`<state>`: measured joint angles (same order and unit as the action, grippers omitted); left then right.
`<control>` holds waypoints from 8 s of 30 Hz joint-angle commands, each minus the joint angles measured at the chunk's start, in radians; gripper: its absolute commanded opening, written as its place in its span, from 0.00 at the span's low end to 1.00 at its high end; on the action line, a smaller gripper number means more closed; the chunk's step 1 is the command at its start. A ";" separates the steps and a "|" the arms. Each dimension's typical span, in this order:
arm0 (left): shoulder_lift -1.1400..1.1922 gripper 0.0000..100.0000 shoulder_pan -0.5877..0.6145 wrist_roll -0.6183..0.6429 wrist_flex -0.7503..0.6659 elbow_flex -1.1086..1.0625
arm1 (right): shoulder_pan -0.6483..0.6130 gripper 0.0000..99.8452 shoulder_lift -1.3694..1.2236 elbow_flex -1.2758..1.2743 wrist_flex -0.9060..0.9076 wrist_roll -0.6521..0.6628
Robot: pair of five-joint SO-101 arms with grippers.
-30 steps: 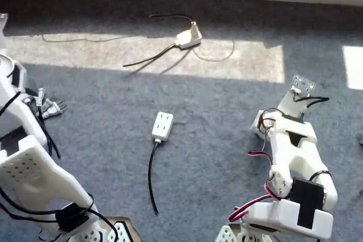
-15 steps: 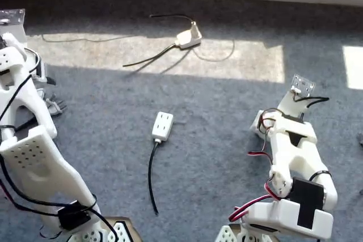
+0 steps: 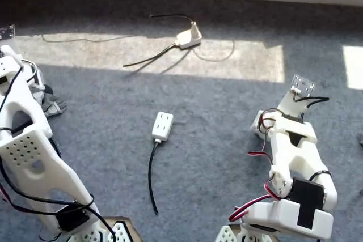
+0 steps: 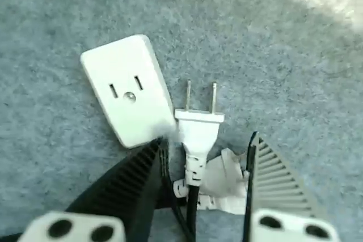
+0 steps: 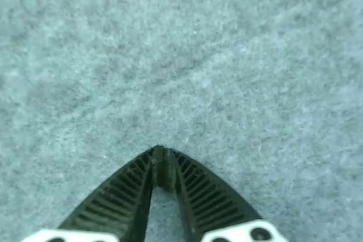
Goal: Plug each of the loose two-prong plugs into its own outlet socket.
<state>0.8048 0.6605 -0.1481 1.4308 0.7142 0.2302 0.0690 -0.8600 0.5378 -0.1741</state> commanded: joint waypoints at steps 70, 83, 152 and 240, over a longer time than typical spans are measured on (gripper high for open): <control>0.211 0.04 -0.013 -0.190 0.204 0.377 | -0.001 0.01 0.002 0.031 -0.019 0.002; 0.153 0.04 -0.059 -0.189 0.338 0.898 | -0.001 0.01 0.002 0.031 -0.019 0.002; -0.725 0.21 -0.219 -0.641 -0.301 -1.191 | -0.001 0.01 0.002 0.028 -0.019 0.002; -0.923 0.07 -0.200 -0.750 -0.505 -1.405 | -0.001 0.01 0.002 0.030 -0.019 0.002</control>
<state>-0.0775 0.4933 -0.8922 0.9337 -0.6928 0.2302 0.0690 -0.8600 0.5378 -0.1741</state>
